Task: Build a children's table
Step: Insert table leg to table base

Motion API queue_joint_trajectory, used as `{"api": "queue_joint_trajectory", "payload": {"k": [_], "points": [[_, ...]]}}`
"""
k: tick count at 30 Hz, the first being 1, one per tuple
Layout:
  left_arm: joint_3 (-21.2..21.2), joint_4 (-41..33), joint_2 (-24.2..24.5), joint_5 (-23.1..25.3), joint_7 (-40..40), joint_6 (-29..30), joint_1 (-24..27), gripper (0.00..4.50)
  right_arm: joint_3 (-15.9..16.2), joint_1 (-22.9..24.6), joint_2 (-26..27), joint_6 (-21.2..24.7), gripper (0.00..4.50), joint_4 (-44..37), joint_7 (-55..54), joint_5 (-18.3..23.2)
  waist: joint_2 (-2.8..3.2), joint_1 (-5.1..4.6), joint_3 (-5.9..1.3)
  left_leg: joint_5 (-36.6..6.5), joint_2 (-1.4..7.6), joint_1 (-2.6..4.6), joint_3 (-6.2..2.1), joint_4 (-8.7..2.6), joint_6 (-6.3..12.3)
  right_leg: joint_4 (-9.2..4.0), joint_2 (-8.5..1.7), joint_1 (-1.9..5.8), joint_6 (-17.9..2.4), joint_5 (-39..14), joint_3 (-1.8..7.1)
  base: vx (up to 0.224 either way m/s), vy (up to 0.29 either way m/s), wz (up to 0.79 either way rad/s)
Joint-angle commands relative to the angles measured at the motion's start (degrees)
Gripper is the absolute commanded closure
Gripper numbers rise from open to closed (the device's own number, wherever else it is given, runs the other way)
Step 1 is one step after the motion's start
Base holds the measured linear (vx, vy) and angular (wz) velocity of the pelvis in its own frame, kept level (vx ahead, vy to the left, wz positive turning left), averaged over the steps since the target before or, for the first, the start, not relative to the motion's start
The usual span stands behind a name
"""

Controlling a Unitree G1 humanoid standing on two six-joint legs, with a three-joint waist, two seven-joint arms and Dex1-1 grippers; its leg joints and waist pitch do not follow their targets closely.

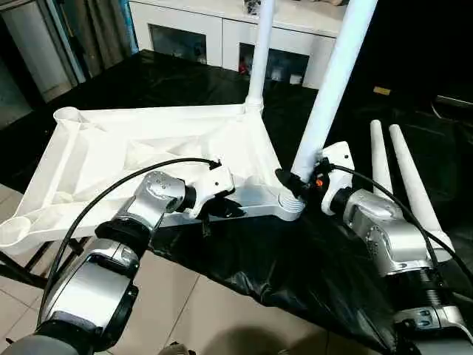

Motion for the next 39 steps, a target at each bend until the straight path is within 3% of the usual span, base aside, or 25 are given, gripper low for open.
{"api": "queue_joint_trajectory", "payload": {"k": [1, 11, 20, 24, 29, 30, 38, 39], "points": [[-0.3, 1.8, 1.2, 1.0, 0.2, 1.2, 0.7, 4.5, 0.3, -0.8, -0.5, -0.4, 2.61, 0.8, 0.2, -0.5, -0.24, 0.44, -3.86, -10.4, 2.42, 0.31, -1.01, -4.24, 1.13, -5.47, -5.7, 3.01, -9.4, -16.5, 3.28, 0.0, 0.0, 0.0], [1.3, -2.2, 1.0, -1.5, -0.7, -0.3, 2.6, 4.5, -2.1, -0.2, 1.2, -2.0, 2.61, 5.4, 0.7, 1.6, -0.35, 0.25, -3.85, -10.2, 2.52, 0.17, -0.98, -4.31, 1.41, -5.43, -5.76, 3.05, -9.7, -16.3, 3.26, 0.0, 0.0, 0.0], [1.6, -3.9, 1.6, -1.4, 0.4, -0.2, 3.3, 4.5, -4.6, 3.9, 2.1, -4.1, 2.61, 7.4, 3.0, 4.5, -0.26, 0.33, -3.8, -10.7, 2.55, 0.32, -0.87, -4.36, 1.75, -5.63, -5.75, 2.91, -9.6, -16.8, 3.29, 0.0, 0.0, 0.0], [1.6, -4.0, 1.7, -0.7, 2.2, -0.1, 3.5, 4.5, -6.0, 6.7, 2.8, -7.3, 2.61, 7.7, 3.5, 5.4, -0.32, 0.49, -3.74, -11.0, 2.55, 0.39, -0.84, -4.41, 1.88, -5.78, -5.84, 2.84, -9.4, -17.4, 3.31, 0.0, 0.0, 0.0], [1.5, -3.8, 1.6, -0.3, 3.2, 0.1, 3.4, 4.5, -4.3, 10.0, 2.3, -11.2, 2.61, 5.6, 1.8, 2.4, -0.27, 0.57, -3.72, -11.0, 2.57, 0.39, -0.9, -4.57, 1.78, -5.82, -5.69, 2.79, -8.9, -18.0, 3.27, 0.0, 0.0, 0.0], [1.5, -3.6, 1.5, -0.3, 3.5, 0.2, 3.3, 4.5, -2.7, 10.6, 1.6, -12.7, 2.61, 4.9, 0.5, -0.3, 0.09, 0.57, -3.68, -11.2, 2.55, 0.43, -0.94, -4.6, 1.58, -5.86, -5.7, 2.73, -8.8, -18.3, 3.28, 0.0, 0.0, 0.0], [1.1, -3.7, 1.6, 0.2, 3.3, 0.2, 3.5, 4.5, 1.9, 8.8, 0.1, -10.5, 2.61, 4.0, 1.3, -3.9, -0.09, 0.29, -3.52, -12.4, 2.54, 0.62, -0.97, -4.85, 1.6, -6.12, -5.58, 2.86, -8.8, -19.2, 3.29, 0.0, 0.0, 0.0], [1.0, -3.9, 1.7, 0.3, 3.2, 0.2, 3.7, 4.5, 3.1, 8.2, -0.4, -9.6, 2.61, 4.2, 2.4, -4.2, -0.38, 0.19, -3.44, -13.0, 2.58, 0.71, -0.96, -4.91, 1.58, -6.29, -5.63, 2.86, -8.7, -20.2, 3.26, 0.0, 0.0, 0.0]]}}
